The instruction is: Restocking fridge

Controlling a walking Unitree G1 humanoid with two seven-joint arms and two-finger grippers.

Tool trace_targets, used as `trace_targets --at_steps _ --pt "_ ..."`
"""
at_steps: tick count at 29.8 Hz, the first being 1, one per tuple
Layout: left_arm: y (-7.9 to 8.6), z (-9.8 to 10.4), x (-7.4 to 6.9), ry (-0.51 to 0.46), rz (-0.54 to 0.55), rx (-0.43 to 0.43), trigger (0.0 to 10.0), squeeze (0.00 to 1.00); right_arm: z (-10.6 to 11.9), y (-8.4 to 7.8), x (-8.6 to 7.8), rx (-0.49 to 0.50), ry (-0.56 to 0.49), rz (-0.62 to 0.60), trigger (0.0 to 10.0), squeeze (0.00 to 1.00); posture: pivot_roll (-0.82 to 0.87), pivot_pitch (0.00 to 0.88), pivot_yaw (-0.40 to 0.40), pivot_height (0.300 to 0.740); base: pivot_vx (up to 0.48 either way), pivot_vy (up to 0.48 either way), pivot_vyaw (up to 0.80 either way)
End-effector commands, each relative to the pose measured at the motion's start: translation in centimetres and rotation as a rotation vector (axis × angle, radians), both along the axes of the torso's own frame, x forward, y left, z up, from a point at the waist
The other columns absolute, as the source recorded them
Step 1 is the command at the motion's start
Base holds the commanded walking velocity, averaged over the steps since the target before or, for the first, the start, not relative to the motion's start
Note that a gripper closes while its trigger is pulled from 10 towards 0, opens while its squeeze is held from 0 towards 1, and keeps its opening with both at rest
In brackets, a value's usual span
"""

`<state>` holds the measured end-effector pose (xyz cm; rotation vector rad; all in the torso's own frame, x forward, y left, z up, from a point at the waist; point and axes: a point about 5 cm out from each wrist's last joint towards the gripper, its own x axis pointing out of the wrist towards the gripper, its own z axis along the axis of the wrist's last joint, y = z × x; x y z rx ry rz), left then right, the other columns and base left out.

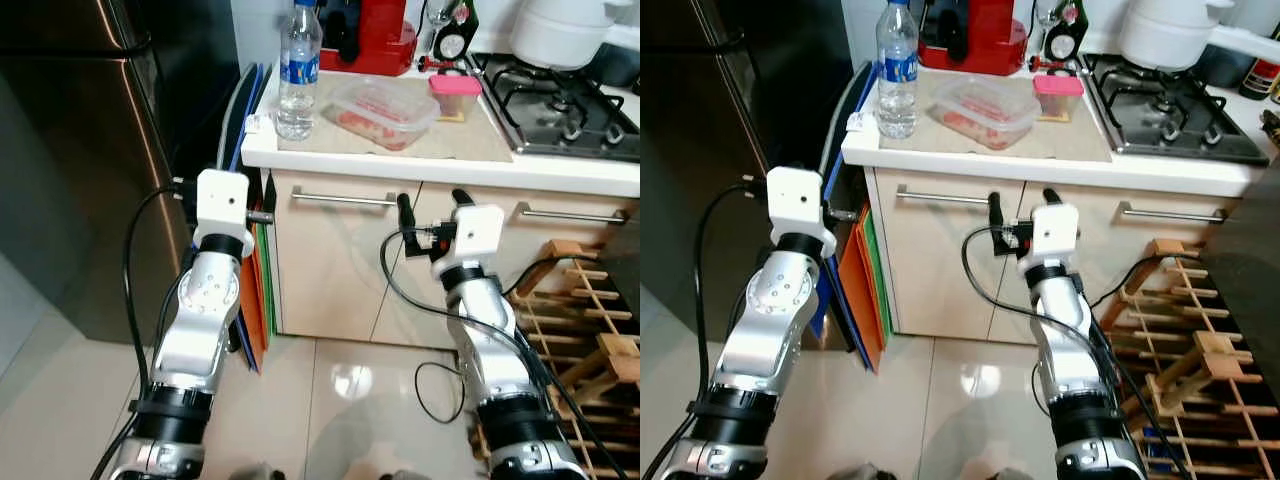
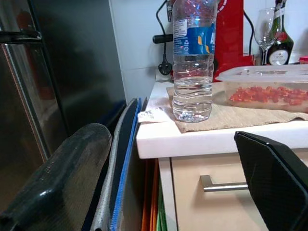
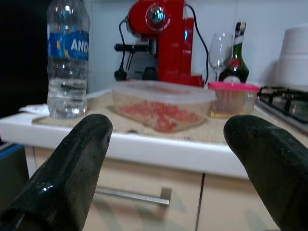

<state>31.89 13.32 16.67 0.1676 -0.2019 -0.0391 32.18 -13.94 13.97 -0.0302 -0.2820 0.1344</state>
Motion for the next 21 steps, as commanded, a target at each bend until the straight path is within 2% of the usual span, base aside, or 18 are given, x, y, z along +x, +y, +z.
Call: trace_targets --at_steps 1,7,9,10,14,15,18,21 --pt "-0.3 0.0 0.2 0.023 -0.018 -0.005 10.0 0.00 -0.7 -0.6 0.0 0.000 0.041 -0.032 10.0 0.00 -0.01 0.014 0.007 0.740 0.000 0.000 0.00" --pt "-0.1 0.4 0.2 0.009 -0.032 -0.035 10.0 0.00 -1.5 -0.9 -0.2 0.009 0.081 -0.045 10.0 0.00 -0.01 0.006 0.009 0.740 0.000 0.000 0.00" --pt "-0.1 0.9 0.1 -0.024 -0.033 -0.017 10.0 0.00 -1.5 -0.9 -0.3 0.006 0.082 -0.048 10.0 0.00 -0.01 0.005 0.009 0.740 0.319 0.319 0.00" --pt "-0.3 1.7 -0.1 -0.075 -0.040 -0.001 10.0 0.00 -1.3 -0.9 -0.4 -0.007 0.066 -0.050 10.0 0.00 -0.02 0.004 0.008 0.740 0.390 0.281 0.00" --pt "-0.7 2.8 -0.2 -0.129 -0.057 -0.003 10.0 0.00 -0.9 -0.8 -0.5 -0.030 0.034 -0.048 10.0 0.00 -0.02 0.005 0.007 0.740 0.390 0.278 0.00" --pt "-1.0 3.9 -0.4 -0.175 -0.078 -0.021 10.0 0.00 -0.6 -0.8 -0.5 -0.035 0.010 -0.055 10.0 0.00 -0.02 0.006 0.006 0.740 0.412 0.244 0.00" --pt "-1.5 4.9 -0.6 -0.217 -0.114 -0.032 10.0 0.00 -0.2 -1.0 -0.4 -0.033 -0.004 -0.067 10.0 0.00 -0.02 0.007 0.005 0.740 0.412 0.244 0.00" --pt "-1.8 5.0 -0.7 -0.217 -0.127 -0.026 10.0 0.00 -0.1 -1.1 -0.3 -0.032 -0.003 -0.074 10.0 0.00 -0.02 0.008 0.005 0.740 0.415 0.242 0.00"
